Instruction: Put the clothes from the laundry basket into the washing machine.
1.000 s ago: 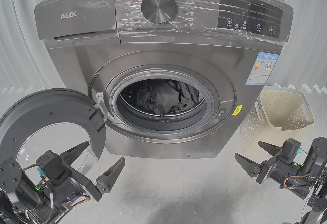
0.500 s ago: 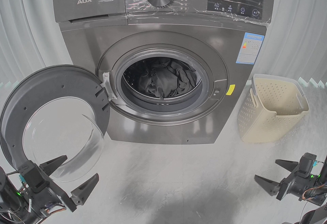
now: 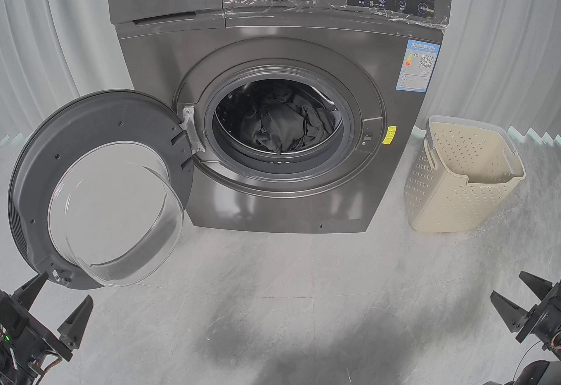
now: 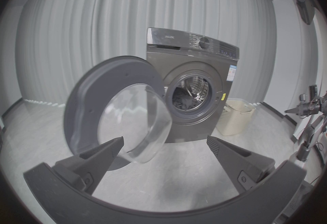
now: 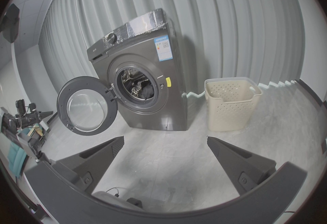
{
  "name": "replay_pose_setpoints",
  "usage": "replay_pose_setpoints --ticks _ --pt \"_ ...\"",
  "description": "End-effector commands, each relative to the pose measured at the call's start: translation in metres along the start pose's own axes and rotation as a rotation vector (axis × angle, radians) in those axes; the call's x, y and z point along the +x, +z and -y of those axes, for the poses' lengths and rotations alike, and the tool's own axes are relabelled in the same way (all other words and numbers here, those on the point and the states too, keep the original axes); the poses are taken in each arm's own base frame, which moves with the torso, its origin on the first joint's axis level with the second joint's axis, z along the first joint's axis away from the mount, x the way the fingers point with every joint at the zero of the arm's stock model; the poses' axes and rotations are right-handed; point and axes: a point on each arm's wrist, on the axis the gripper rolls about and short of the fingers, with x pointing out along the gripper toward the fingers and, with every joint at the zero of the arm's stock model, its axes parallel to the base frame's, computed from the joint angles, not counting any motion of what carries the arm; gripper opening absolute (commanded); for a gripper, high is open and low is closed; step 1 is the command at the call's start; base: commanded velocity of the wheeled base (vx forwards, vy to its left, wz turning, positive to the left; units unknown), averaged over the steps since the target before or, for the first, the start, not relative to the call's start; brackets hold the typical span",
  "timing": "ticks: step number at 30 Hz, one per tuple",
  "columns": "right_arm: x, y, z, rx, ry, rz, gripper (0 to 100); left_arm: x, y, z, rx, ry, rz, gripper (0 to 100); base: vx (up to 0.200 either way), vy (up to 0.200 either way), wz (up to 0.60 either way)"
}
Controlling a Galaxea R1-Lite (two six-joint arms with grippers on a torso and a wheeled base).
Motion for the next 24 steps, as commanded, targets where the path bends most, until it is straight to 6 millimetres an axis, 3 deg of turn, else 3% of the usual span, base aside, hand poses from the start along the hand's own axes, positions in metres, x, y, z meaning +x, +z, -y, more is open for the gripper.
replay_pose_setpoints --ticks 1,8,14,17,21,24 --pt "-0.027 -0.010 0.010 -0.001 -0.100 0.132 100 -0.031 -0.015 -0.012 -0.010 0.130 0.107 100 0.000 0.000 0.00" --pt "-0.043 -0.013 0.010 -0.038 -0.158 0.257 100 -0.055 -0.033 -0.008 -0.005 0.062 0.192 100 0.000 0.000 0.00" --pt "-0.055 -0.027 0.006 -0.127 -0.155 0.297 100 -0.056 -0.037 -0.005 -0.002 0.052 0.173 100 0.000 0.000 0.00" --pt "-0.063 -0.053 0.004 -0.139 -0.071 0.251 100 -0.055 -0.043 -0.007 -0.003 0.133 0.117 100 0.000 0.000 0.00" --pt "-0.063 -0.054 0.004 -0.150 -0.075 0.233 100 -0.055 -0.048 -0.010 -0.008 0.258 0.072 100 0.000 0.000 0.00" --pt "-0.063 -0.056 0.008 -0.185 -0.226 0.229 100 -0.055 -0.048 -0.011 -0.019 0.304 0.071 100 0.000 0.000 0.00"
